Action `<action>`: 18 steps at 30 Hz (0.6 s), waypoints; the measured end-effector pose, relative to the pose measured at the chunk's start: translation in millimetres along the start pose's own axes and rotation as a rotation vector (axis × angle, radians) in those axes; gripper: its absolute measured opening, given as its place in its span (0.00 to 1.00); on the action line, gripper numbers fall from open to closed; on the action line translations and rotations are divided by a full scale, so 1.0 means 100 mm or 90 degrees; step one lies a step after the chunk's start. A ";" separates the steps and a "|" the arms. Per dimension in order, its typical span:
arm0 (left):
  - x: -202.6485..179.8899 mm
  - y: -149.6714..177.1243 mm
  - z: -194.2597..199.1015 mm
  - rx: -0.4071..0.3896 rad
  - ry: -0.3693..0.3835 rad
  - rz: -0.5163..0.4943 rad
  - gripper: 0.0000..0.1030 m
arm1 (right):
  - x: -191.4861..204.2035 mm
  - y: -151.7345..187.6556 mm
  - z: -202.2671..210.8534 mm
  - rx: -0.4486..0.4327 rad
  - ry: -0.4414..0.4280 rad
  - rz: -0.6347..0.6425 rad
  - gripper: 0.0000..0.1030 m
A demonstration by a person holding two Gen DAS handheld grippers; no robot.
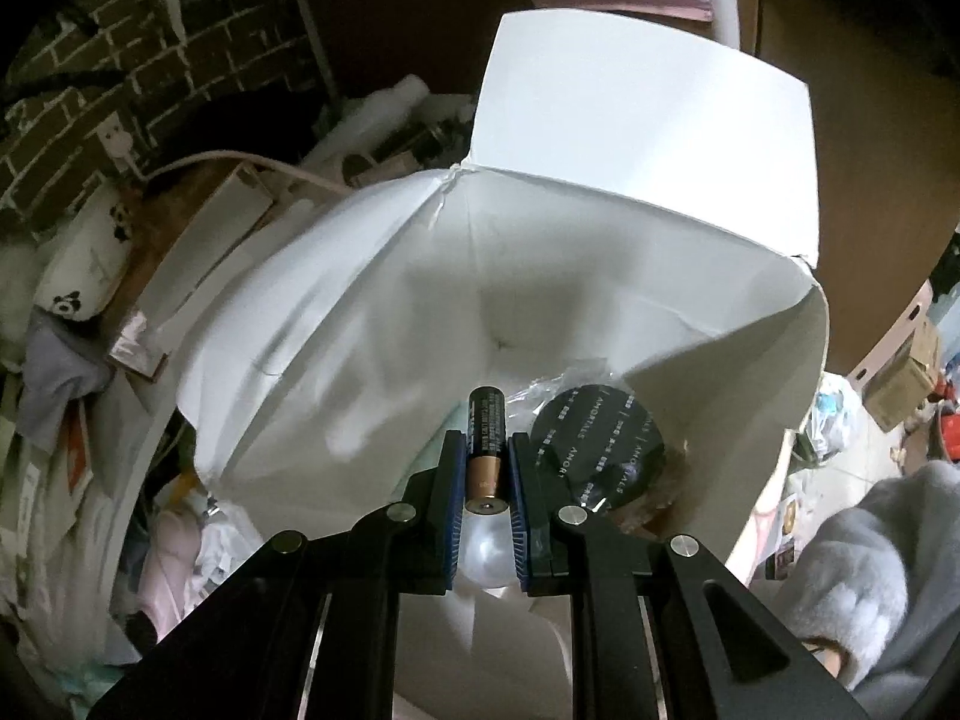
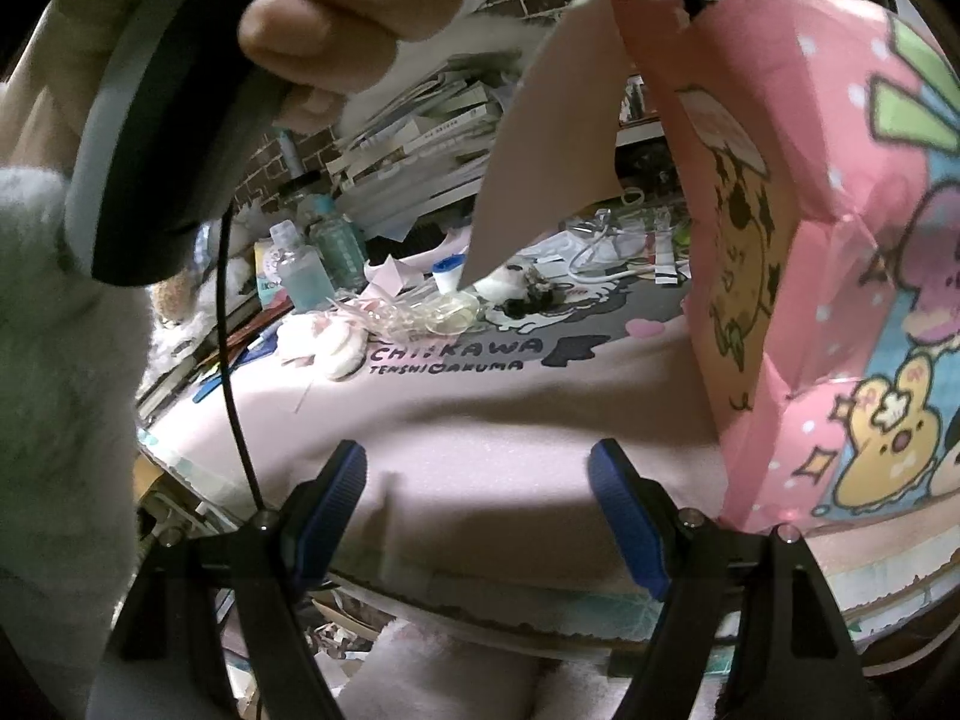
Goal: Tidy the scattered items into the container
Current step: 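Lower the battery into the box and open the left tool, then withdraw the open left tool from the box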
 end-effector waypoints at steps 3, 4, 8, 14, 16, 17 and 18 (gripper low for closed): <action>0.00 0.00 -0.02 0.010 0.004 0.002 0.08 | -0.01 0.00 0.01 -0.001 -0.003 -0.003 0.72; 0.00 0.01 -0.03 0.013 0.004 0.002 0.08 | -0.01 0.00 0.01 -0.001 -0.003 -0.004 0.72; 0.01 0.02 -0.03 0.021 -0.001 0.001 0.08 | -0.01 0.00 0.02 -0.001 -0.003 -0.005 0.72; 0.03 0.03 -0.02 0.024 -0.004 0.001 0.09 | -0.01 0.00 0.02 -0.001 -0.003 -0.004 0.72; 0.03 0.02 -0.04 0.025 -0.005 -0.001 0.09 | -0.01 0.00 0.02 -0.002 -0.002 -0.005 0.72; 0.04 0.02 -0.04 0.024 -0.006 -0.001 0.09 | -0.01 0.00 0.02 -0.001 -0.002 -0.005 0.72; 0.04 0.02 -0.03 0.024 -0.007 -0.001 0.09 | -0.01 0.00 0.02 -0.001 -0.002 -0.005 0.72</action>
Point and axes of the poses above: each gripper's, at about its wrist camera, not at the fingertips, and z roughly against the way its jaws point, x to its left, y to its underside, the point moved 1 cm from there along -z, roughly the way its jaws point, and after that the axes turned 15 degrees about -x, right-handed, at the moved point
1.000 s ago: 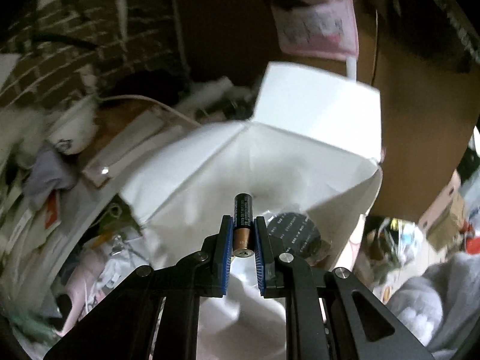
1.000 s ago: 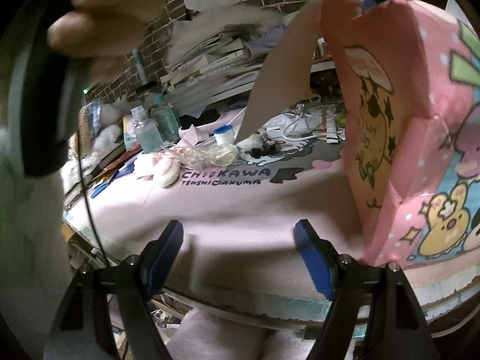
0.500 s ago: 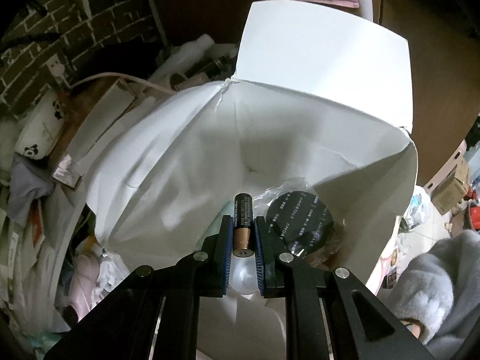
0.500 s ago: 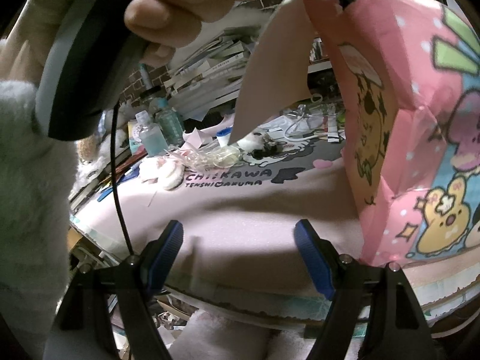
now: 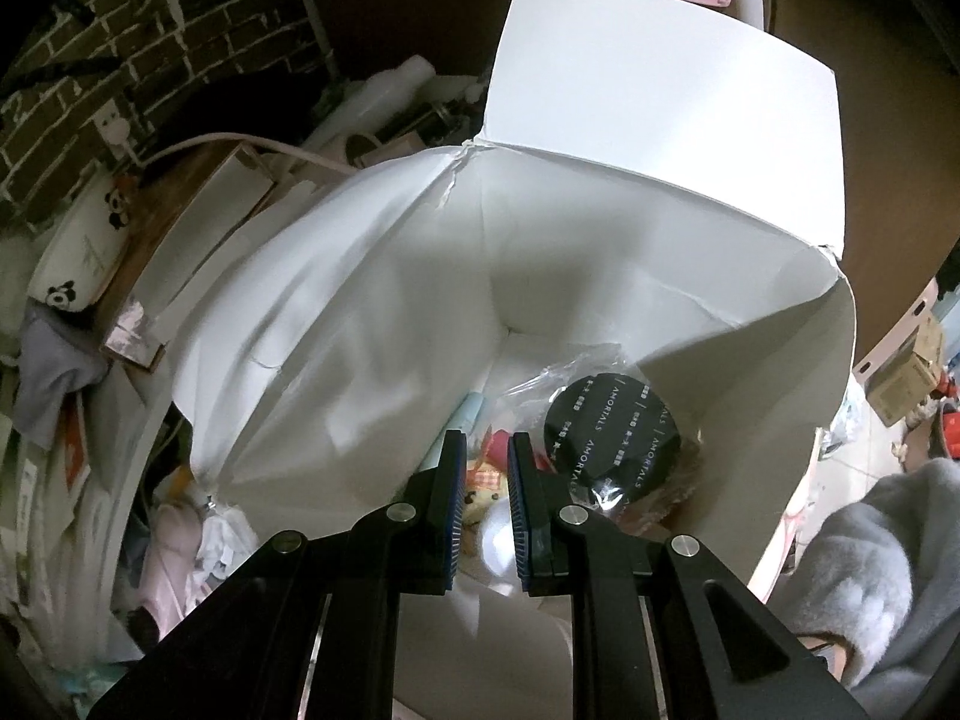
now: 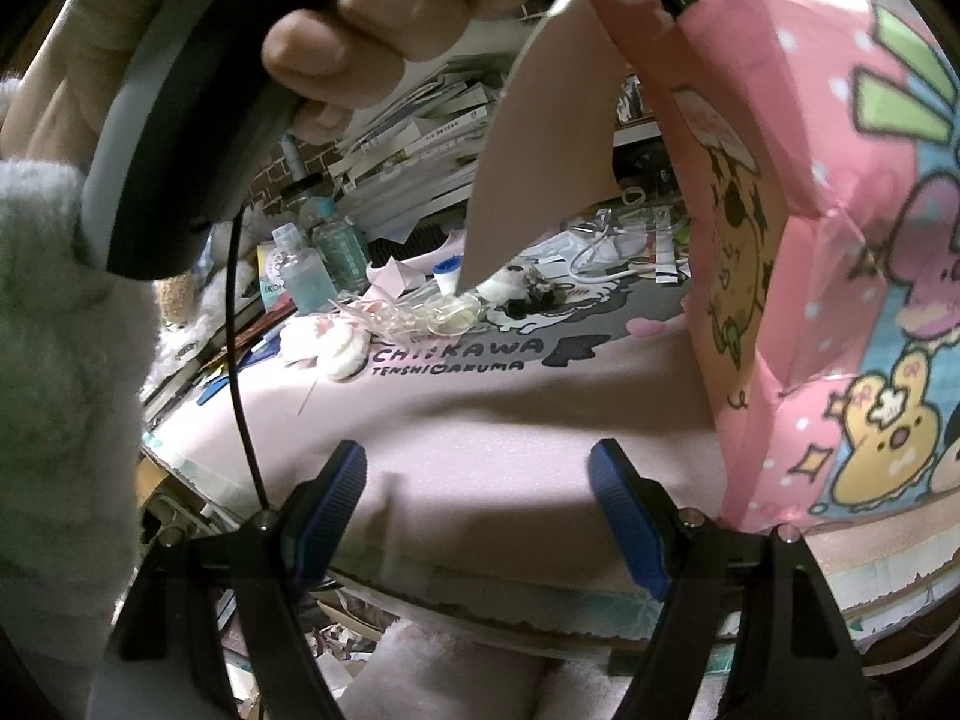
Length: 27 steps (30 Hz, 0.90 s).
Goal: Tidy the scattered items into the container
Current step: 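Withdraw the open left tool from the box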
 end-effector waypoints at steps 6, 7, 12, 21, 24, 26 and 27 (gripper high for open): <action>0.06 -0.03 0.03 -0.021 -0.019 0.007 0.38 | 0.00 0.00 0.00 0.000 0.001 0.000 0.73; 0.09 -0.06 0.03 -0.025 -0.023 0.012 0.40 | 0.00 0.00 0.00 0.000 0.001 0.000 0.73; 0.12 -0.03 0.14 -0.052 -0.039 0.028 0.57 | 0.00 0.00 0.00 0.000 0.002 0.001 0.73; 0.14 0.05 0.47 -0.137 -0.100 0.058 0.76 | -0.01 0.00 0.00 0.001 0.009 0.001 0.73; 0.13 0.11 0.57 -0.158 -0.108 0.069 0.77 | -0.01 0.00 0.00 0.001 0.007 0.001 0.77; 0.14 0.15 0.63 -0.174 -0.115 0.079 0.77 | 0.00 0.00 -0.01 -0.001 0.011 0.000 0.79; 0.15 0.18 0.67 -0.184 -0.120 0.085 0.78 | 0.01 0.00 -0.01 -0.001 0.013 0.001 0.79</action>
Point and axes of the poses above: each gripper's, at about its wrist camera, not at the fingertips, and z roughly against the way its jaws point, x to its left, y to its underside, the point moved 1 cm from there along -z, roughly the way its jaws point, and after that the axes turned 15 degrees about -x, right-handed, at the moved point
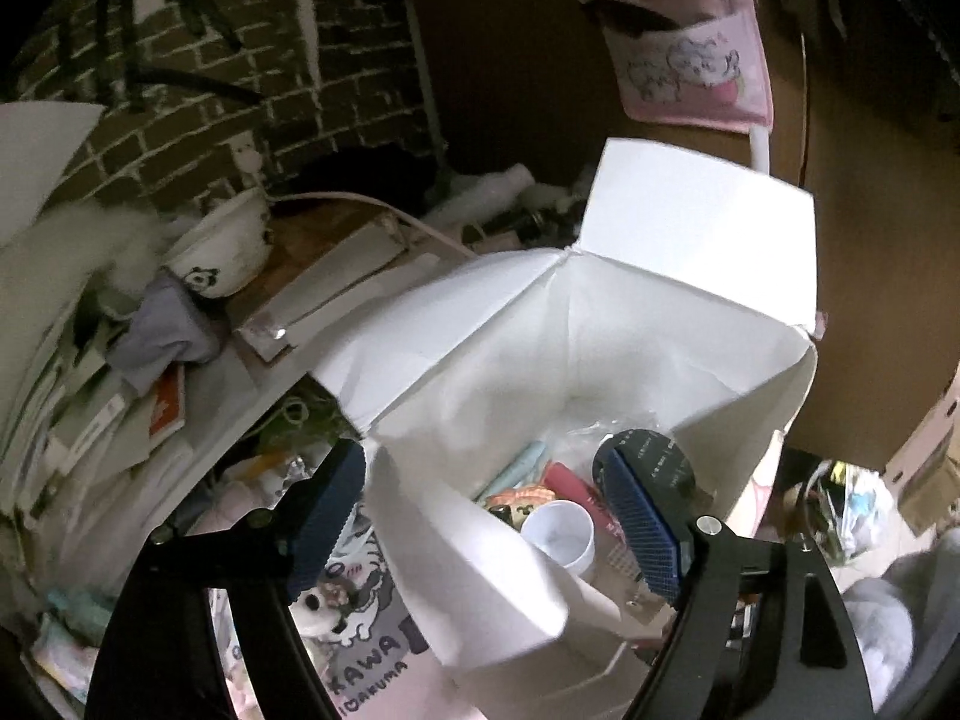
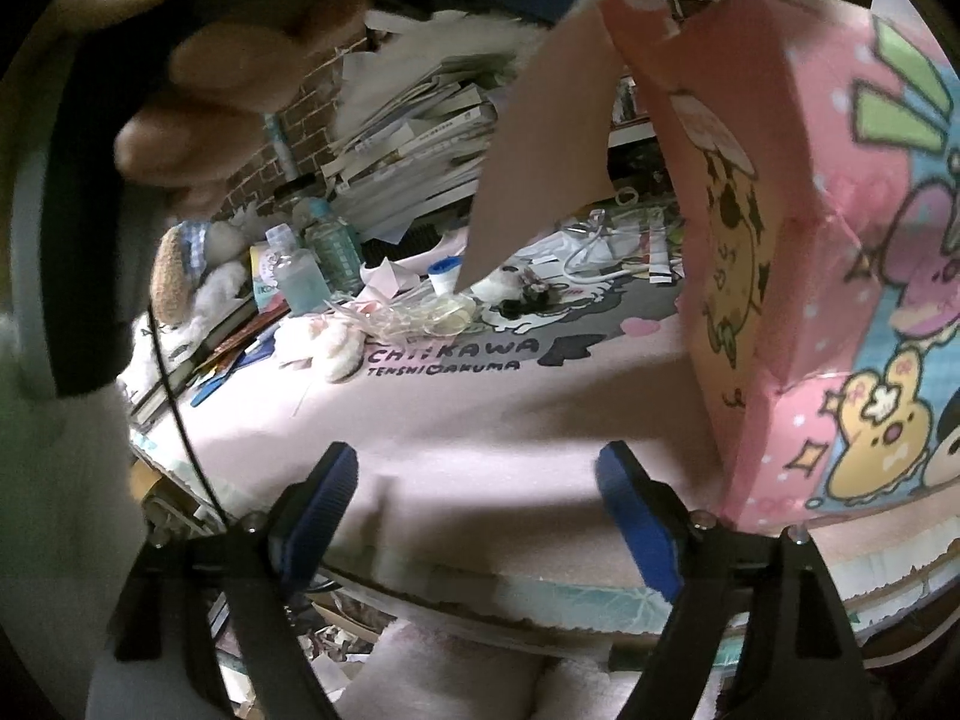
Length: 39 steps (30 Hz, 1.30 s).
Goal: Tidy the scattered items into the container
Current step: 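Withdraw the open left tool from the box, then move the right tool toward the pink ribbon bow with white pompoms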
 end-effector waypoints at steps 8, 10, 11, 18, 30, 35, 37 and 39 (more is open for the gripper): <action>0.22 0.18 0.39 -0.063 -0.105 0.051 0.86 | 0.03 -0.01 -0.03 0.003 0.016 0.003 0.79; 0.31 0.28 0.49 -0.076 -0.138 0.074 0.86 | 0.06 -0.01 -0.03 0.002 0.020 0.010 0.79; 0.36 0.33 0.55 -0.083 -0.161 0.086 0.86 | 0.07 -0.01 -0.04 0.002 0.021 0.014 0.79; 0.75 0.73 0.96 -0.113 -0.291 0.166 0.91 | 0.20 -0.01 -0.11 0.010 0.028 0.038 0.79; 1.10 1.48 1.46 -0.103 -0.383 0.231 0.91 | 0.55 -0.02 -0.28 0.018 0.027 0.111 0.79; 1.21 1.73 1.63 -0.100 -0.406 0.256 0.91 | 0.70 -0.06 -0.38 0.017 0.018 0.133 0.79; 1.25 1.81 1.68 -0.098 -0.410 0.263 0.91 | 0.77 -0.07 -0.44 0.019 0.014 0.140 0.79; 1.29 1.91 1.73 -0.096 -0.413 0.271 0.91 | 0.84 -0.09 -0.50 0.021 0.010 0.149 0.79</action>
Point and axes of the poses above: each gripper's, at about its wrist camera, not at the fingertips, and z roughly against the way its jaws point, x to its left, y to its underside, the point moved 1 cm from there along -z, roughly the way its jaws point, and after that the axes turned 15 degrees about -x, right-handed, at the moved point
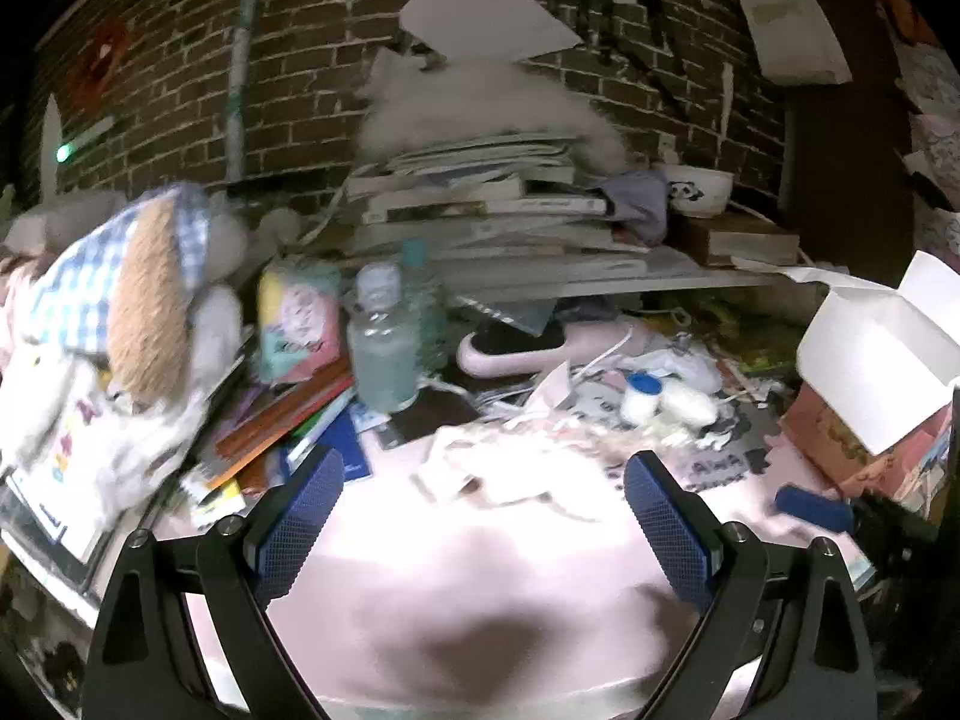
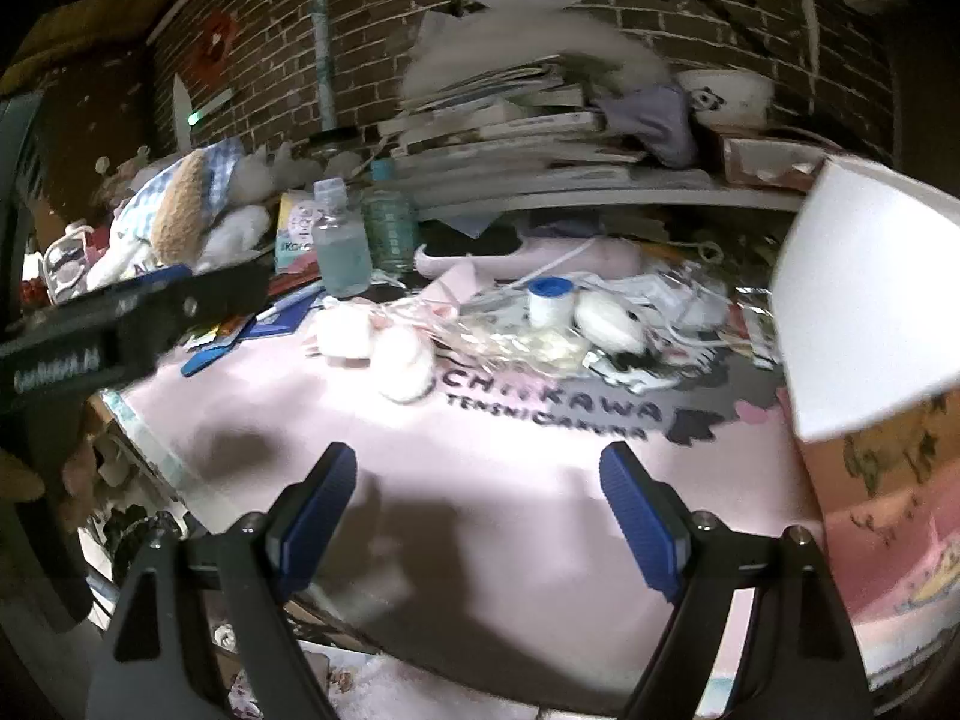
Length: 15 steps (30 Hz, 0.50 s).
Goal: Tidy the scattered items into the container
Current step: 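Move the right tool toward the pink ribbon bow with white pompoms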
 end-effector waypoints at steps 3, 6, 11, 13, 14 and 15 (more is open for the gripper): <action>0.12 0.07 0.02 0.006 -0.009 0.008 0.91 | 0.09 -0.06 -0.10 0.002 -0.009 0.011 0.79; 0.24 0.13 0.04 0.007 -0.013 0.022 0.91 | 0.17 -0.12 -0.20 0.002 -0.020 0.016 0.79; 0.41 0.19 0.06 0.004 -0.027 0.036 0.91 | 0.29 -0.22 -0.38 0.007 -0.046 0.030 0.79; 0.47 0.21 0.06 0.004 -0.032 0.042 0.91 | 0.33 -0.26 -0.45 0.004 -0.056 0.034 0.79; 0.50 0.22 0.05 0.004 -0.034 0.045 0.91 | 0.35 -0.28 -0.47 0.004 -0.061 0.036 0.79; 0.52 0.23 0.05 0.004 -0.036 0.047 0.91 | 0.37 -0.30 -0.51 0.004 -0.066 0.037 0.79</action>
Point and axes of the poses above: each gripper's, at about its wrist camera, not at the fingertips, and z roughly against the way its jaws point, x to its left, y to its underside, the point moved 1 cm from there along -z, roughly the way its jaws point, and after that the axes turned 15 degrees about -x, right-handed, at the moved point
